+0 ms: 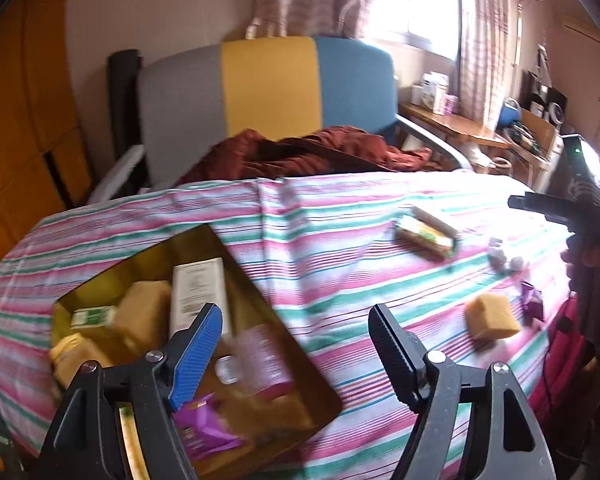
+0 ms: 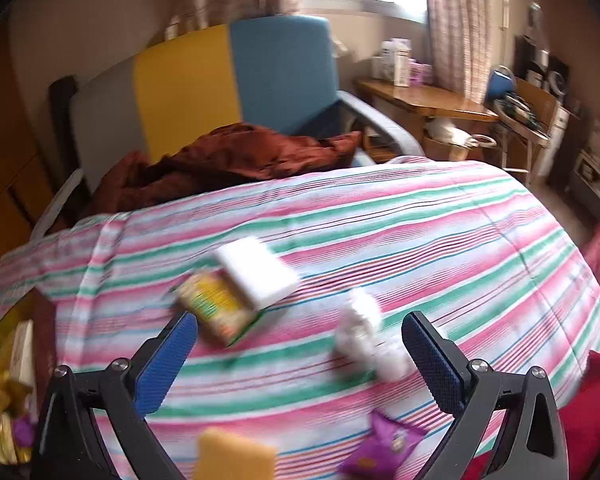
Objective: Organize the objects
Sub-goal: 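Move both tools back from the tray toward the remaining items, then grasp the WEIDAN cracker pack with the left tool while the right tool grasps the white eraser sponge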
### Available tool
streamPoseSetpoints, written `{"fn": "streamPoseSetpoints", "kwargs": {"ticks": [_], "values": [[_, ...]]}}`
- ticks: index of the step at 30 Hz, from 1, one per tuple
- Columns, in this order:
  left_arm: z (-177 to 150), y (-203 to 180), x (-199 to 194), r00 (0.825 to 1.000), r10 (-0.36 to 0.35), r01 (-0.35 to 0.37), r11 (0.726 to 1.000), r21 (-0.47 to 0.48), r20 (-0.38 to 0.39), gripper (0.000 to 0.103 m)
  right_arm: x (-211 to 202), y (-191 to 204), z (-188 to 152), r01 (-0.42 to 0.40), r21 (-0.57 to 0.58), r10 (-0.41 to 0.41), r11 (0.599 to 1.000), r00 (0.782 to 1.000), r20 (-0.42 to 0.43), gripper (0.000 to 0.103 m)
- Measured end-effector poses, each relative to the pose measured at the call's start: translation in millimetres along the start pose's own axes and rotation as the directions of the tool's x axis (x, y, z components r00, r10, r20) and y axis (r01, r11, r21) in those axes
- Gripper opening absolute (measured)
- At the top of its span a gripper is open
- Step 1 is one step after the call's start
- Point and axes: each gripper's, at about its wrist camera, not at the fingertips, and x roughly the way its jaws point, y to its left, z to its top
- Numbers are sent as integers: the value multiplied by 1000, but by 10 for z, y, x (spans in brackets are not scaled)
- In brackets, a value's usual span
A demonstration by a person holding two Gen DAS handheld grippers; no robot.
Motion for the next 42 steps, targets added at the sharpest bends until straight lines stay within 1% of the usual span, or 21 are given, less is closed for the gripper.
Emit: {"fn": "streamPoseSetpoints", "kwargs": {"ticks": [3, 6, 8, 10, 12, 14, 17, 20, 23, 25, 27, 29, 31, 33, 37, 40, 42], "values": [[113, -204, 177, 999, -34, 35, 999, 28, -33, 77, 85, -269, 28, 28, 72, -29, 997, 999, 17, 103], [242, -404, 412, 994, -71, 74, 997, 31, -87, 77, 147, -499, -19, 17, 170, -20, 985, 1000, 17, 103], [337, -532, 604, 986, -111, 114, 993, 17, -128, 77, 157, -618, -13, 6, 228, -10, 974, 1000, 16, 103], [409, -648, 818, 974, -139, 140, 990, -6, -177, 76, 144, -665, -6, -15, 251, 9, 968, 1000, 26, 103], [475, -767, 1070, 955, -174, 168, 985, -47, -242, 75, 167, -669, -11, -38, 258, 36, 965, 999, 13, 103], [537, -856, 1335, 928, -216, 191, 975, -111, -304, 75, 194, -627, -20, -61, 256, 61, 965, 998, 9, 103], [639, -1002, 1686, 898, -243, 186, 965, -183, -368, 72, 181, -598, -26, -90, 246, 90, 965, 996, 10, 103], [734, -1097, 1985, 874, -264, 169, 952, -255, -407, 70, 188, -612, -33, -120, 257, 122, 959, 992, 7, 103], [839, -1225, 2250, 859, -273, 144, 941, -308, -433, 70, 211, -651, -46, -146, 279, 152, 949, 988, -2, 103], [893, -1310, 2378, 856, -258, 119, 941, -316, -448, 70, 219, -669, -53, -165, 294, 174, 942, 985, -6, 103], [946, -1416, 2494, 857, -239, 100, 946, -307, -457, 70, 220, -678, -59, -180, 301, 191, 937, 982, -9, 103], [983, -1500, 2603, 858, -203, 64, 953, -295, -472, 70, 217, -693, -61, -196, 312, 208, 930, 978, -6, 103], [1009, -1536, 2695, 855, -192, 42, 951, -305, -482, 70, 214, -712, -62, -209, 323, 222, 923, 975, -3, 103], [1056, -1576, 2746, 864, -163, 17, 955, -295, -476, 70, 227, -722, -71, -221, 332, 238, 917, 971, -9, 103], [1127, -1659, 2817, 873, -134, -2, 960, -278, -469, 70, 248, -720, -80, -238, 338, 258, 911, 966, -17, 103], [1147, -1739, 2860, 877, -90, -20, 975, -222, -473, 70, 248, -737, -83, -240, 347, 261, 907, 965, -16, 103], [1123, -1801, 2864, 878, -65, -15, 987, -163, -474, 72, 248, -756, -90, -236, 355, 258, 905, 966, -16, 103]]}}
